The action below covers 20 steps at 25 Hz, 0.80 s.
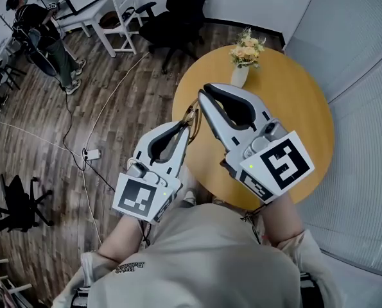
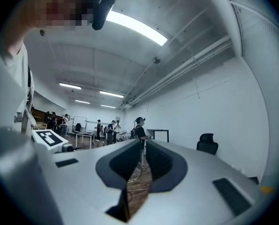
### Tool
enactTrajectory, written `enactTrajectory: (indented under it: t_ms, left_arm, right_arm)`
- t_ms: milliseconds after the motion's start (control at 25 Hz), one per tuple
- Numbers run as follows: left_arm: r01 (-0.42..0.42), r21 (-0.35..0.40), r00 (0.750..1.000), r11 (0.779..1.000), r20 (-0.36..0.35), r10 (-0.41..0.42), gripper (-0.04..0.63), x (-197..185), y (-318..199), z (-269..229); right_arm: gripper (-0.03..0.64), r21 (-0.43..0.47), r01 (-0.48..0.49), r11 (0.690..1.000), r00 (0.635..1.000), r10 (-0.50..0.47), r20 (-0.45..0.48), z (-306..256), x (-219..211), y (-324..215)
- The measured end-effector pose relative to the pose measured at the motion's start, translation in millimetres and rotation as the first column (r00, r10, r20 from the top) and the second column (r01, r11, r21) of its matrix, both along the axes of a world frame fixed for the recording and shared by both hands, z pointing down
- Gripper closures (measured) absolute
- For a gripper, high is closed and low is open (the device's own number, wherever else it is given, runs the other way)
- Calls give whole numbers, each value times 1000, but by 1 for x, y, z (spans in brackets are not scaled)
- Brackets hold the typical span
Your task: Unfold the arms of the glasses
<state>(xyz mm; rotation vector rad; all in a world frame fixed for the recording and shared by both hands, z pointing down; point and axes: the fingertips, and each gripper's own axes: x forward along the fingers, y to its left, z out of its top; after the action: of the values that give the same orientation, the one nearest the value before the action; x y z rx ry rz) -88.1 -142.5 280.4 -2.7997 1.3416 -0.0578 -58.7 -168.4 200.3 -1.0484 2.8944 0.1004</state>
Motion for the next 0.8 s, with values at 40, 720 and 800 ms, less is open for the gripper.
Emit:
enactTrajectory:
  t_ms: [40,720,800]
  left_arm:
    - [2,3,1000,1000,3,-2,555,-2,-1,1]
    - [123,8,990,992,-65,-123,555,-44,-20,-3]
    - [135,7,988,991,-78,-135,555,-49,-23,-4]
  right_arm:
    - [580,0,-2,1000,1000,2,-6,1,0,-1]
    - [580,-32,-60,998,995,58,-79,36,25,3]
    - [580,-38,-63,997,994,59,-90,41,28,7]
